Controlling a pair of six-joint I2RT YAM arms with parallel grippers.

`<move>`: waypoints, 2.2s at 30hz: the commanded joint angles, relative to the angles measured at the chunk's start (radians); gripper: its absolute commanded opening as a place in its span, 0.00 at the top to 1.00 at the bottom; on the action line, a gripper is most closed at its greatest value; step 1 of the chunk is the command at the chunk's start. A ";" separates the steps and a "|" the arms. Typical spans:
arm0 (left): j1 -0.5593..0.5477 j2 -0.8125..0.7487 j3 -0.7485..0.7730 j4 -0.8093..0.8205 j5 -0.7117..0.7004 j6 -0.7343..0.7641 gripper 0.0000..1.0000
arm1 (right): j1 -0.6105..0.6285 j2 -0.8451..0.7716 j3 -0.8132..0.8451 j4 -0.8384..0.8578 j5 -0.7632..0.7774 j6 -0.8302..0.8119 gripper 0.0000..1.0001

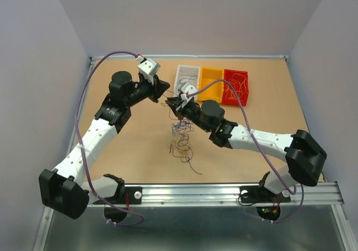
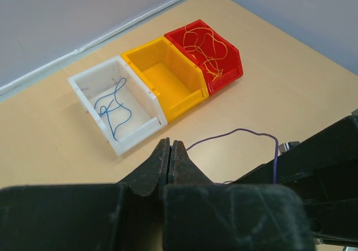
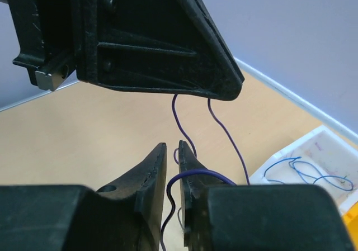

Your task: Untangle the cables

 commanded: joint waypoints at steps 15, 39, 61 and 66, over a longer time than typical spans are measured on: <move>0.005 0.012 0.049 -0.003 0.045 -0.015 1.00 | 0.002 0.117 0.061 0.181 0.089 -0.106 0.56; 0.071 -0.066 -0.032 0.092 0.118 0.005 0.05 | 0.000 0.012 -0.115 0.378 0.145 -0.035 1.00; -0.093 -0.121 -0.368 0.568 0.224 0.112 0.31 | 0.002 -0.222 0.142 -0.003 0.431 0.137 0.99; -0.124 -0.160 -0.411 0.649 0.192 0.118 0.31 | 0.002 -0.204 0.168 -0.032 0.422 0.149 0.99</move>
